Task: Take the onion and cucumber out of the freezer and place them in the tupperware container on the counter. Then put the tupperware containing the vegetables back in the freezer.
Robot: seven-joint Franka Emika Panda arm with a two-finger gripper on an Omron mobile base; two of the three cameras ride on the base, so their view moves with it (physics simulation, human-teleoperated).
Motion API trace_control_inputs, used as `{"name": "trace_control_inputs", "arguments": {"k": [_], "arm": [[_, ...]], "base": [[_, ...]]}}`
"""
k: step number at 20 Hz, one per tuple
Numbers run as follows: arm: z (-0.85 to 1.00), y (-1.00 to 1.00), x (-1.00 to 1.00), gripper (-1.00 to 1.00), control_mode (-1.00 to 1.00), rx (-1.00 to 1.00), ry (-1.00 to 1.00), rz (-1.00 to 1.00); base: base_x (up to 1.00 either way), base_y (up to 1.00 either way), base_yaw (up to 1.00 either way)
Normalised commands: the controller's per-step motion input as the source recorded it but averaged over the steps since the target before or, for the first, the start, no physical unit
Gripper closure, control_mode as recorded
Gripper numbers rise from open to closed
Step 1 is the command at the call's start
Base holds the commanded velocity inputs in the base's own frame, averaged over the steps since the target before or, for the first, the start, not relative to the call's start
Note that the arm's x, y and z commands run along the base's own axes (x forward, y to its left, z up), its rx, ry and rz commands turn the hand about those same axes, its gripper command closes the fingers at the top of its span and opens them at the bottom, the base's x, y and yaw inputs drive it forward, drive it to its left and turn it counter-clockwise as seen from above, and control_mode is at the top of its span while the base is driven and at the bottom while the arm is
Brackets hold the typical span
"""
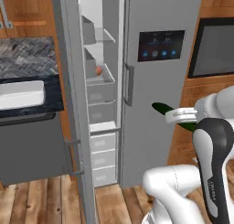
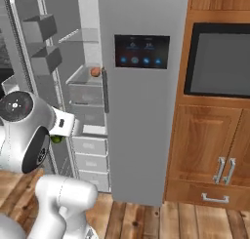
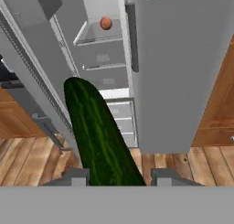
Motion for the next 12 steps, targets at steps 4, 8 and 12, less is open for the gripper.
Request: {"name": "trace_control_inputs", "arguments": {"k": [4, 8, 12], "arm": [[0.0, 0.0, 0.0, 1.0, 1.0, 0.0, 0.0, 0.0], [0.0, 0.0, 0.0, 1.0, 1.0, 0.0, 0.0, 0.0], [0.0, 0.0, 0.0, 1.0, 1.0, 0.0, 0.0, 0.0]], "base": [[-0.82, 1.0, -0.12], [-0.37, 1.0, -0.19], [-0.03, 1.0, -0.22]]}}
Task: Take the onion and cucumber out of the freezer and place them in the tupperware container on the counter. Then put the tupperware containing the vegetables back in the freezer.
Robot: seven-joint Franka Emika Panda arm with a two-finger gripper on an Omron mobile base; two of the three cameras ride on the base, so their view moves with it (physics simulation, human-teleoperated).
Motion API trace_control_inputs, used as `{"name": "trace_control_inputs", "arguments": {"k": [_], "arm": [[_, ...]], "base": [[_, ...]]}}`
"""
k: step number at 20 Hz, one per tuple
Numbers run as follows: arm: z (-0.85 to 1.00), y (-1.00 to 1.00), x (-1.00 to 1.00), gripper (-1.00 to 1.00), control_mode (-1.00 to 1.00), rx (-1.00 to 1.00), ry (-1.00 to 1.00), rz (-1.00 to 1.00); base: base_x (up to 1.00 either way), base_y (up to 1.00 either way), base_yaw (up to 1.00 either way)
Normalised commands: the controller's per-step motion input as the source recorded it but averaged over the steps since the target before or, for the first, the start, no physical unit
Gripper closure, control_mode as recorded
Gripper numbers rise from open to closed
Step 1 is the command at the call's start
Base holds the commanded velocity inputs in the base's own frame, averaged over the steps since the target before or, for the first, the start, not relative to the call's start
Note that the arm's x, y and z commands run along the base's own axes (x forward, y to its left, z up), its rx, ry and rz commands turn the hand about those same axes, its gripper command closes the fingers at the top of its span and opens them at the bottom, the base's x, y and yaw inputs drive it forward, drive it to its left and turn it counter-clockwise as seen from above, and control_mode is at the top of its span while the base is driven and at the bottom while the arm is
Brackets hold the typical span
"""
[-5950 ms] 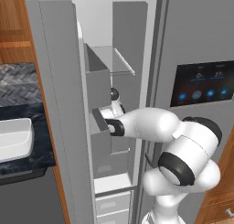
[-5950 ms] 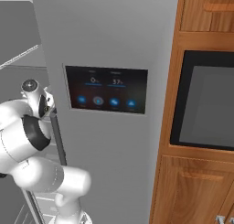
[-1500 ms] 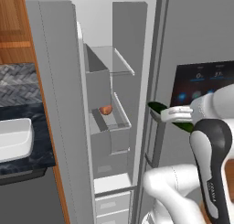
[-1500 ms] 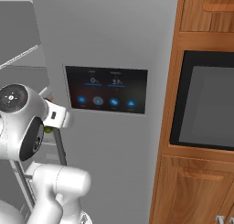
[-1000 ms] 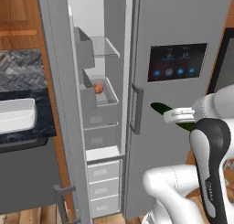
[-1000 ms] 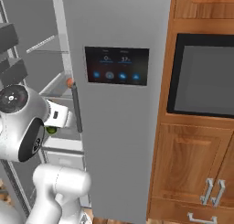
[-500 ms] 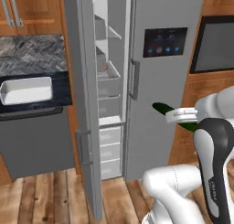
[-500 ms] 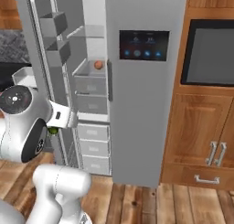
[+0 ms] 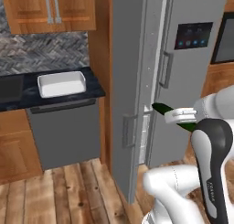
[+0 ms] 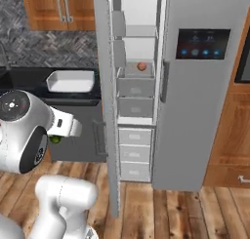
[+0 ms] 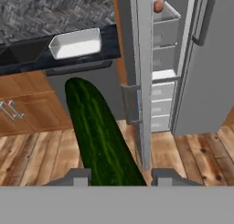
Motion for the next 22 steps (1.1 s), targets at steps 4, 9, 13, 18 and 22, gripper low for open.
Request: {"name": "trace_control_inputs", "arguments": {"k": [4, 9, 13, 18, 22], "arm": [[0.0, 0.0, 0.0, 1.0, 1.0, 0.0, 0.0, 0.0], [0.0, 0.0, 0.0, 1.0, 1.0, 0.0, 0.0, 0.0], [0.0, 0.0, 0.0, 1.0, 1.0, 0.0, 0.0, 0.0], [0.0, 0.0, 0.0, 1.0, 1.0, 0.0, 0.0, 0.0], [0.0, 0.0, 0.0, 1.0, 1.0, 0.0, 0.0, 0.0]], "base": [[0.12, 1.0, -0.23], [0.61, 0.98, -0.23], [1.0, 0.71, -0.22], [1.0, 0.74, -0.21], [0.99, 0.58, -0.2]]}}
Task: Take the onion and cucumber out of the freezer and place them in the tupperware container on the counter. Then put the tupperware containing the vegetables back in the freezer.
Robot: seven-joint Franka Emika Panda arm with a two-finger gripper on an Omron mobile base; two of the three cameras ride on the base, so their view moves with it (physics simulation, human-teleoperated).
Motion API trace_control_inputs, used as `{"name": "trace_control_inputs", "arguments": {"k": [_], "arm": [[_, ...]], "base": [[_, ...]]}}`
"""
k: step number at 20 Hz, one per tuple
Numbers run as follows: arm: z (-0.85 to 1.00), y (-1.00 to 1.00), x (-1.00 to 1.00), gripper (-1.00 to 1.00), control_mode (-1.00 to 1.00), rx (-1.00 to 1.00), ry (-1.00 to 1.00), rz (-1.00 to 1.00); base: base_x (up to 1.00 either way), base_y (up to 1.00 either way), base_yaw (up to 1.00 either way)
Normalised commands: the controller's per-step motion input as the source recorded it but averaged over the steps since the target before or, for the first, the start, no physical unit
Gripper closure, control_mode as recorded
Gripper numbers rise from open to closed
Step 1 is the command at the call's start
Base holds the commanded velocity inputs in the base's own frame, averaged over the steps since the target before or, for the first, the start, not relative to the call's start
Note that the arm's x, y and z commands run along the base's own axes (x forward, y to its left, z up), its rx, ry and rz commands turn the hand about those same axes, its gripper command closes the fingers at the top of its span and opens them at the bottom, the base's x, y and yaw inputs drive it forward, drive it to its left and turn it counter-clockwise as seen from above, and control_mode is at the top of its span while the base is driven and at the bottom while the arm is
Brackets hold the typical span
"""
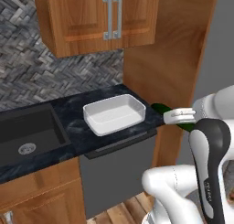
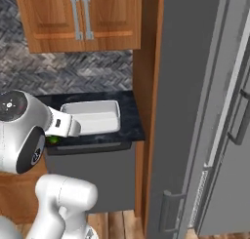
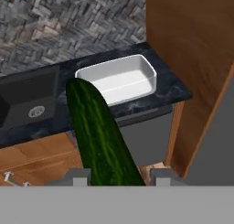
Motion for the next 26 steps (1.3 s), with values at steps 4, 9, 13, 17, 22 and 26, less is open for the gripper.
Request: {"name": "trace_control_inputs", "arguments": {"k": [4, 9, 13, 17, 22, 26], "arm": [[0.0, 0.0, 0.0, 1.0, 1.0, 0.0, 0.0, 0.0], [-0.19, 0.21, 0.73, 1.0, -1.0, -0.03, 0.0, -0.08], [-0.43, 0.49, 0.81, 1.0, -1.0, -0.03, 0.0, 0.0], [-0.54, 0.35, 0.89, 1.0, -1.0, 0.0, 0.01, 0.0], [-0.74, 0.28, 1.0, 1.0, -1.0, 0.0, 0.09, 0.0], [-0.73, 0.22, 0.97, 1.0, -1.0, 0.0, 0.16, 0.0]], "base": [[0.86, 0.39, -0.17], [0.0, 0.0, 0.0], [0.0, 0.0, 0.0], [0.0, 0.0, 0.0], [0.0, 0.0, 0.0], [0.0, 0.0, 0.0]]}}
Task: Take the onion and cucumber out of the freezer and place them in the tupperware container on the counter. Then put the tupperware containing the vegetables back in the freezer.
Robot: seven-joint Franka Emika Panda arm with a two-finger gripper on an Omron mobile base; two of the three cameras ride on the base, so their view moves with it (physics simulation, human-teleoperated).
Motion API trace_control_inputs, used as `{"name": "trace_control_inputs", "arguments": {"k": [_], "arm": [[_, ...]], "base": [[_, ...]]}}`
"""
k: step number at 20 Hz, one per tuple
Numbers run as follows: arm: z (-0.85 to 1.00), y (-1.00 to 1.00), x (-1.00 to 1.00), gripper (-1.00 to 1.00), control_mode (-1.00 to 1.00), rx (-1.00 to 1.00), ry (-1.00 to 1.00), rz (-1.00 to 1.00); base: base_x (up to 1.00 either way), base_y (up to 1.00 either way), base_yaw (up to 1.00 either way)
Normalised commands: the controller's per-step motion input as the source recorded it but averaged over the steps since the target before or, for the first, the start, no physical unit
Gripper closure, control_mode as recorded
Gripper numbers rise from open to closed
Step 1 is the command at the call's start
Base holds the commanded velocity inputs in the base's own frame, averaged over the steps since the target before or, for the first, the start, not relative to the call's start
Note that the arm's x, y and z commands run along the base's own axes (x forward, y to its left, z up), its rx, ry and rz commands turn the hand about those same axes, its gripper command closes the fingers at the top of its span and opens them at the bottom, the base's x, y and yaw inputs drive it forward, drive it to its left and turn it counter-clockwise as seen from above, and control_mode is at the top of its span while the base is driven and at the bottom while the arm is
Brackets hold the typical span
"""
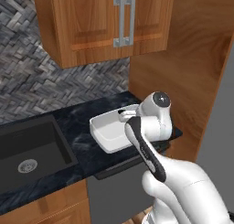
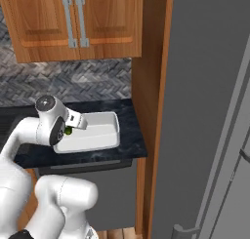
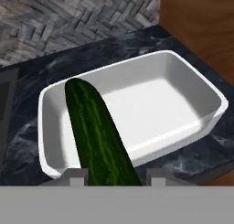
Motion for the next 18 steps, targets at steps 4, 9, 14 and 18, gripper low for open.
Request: {"name": "trace_control_inputs", "arguments": {"k": [4, 9, 14, 18], "arm": [[-0.54, 0.15, 0.84, 1.0, -1.0, 0.0, 0.16, 0.0], [-0.39, 0.21, 0.76, 1.0, -1.0, 0.0, 0.14, 0.01], [-0.42, 0.31, 0.66, 1.0, -1.0, 0.0, 0.16, 0.01], [-0.38, 0.34, 0.38, 1.0, -1.0, 0.0, 0.1, 0.02]], "base": [[0.0, 0.0, 0.0], [0.0, 0.0, 0.0], [0.0, 0.0, 0.0], [0.0, 0.0, 0.0]]}}
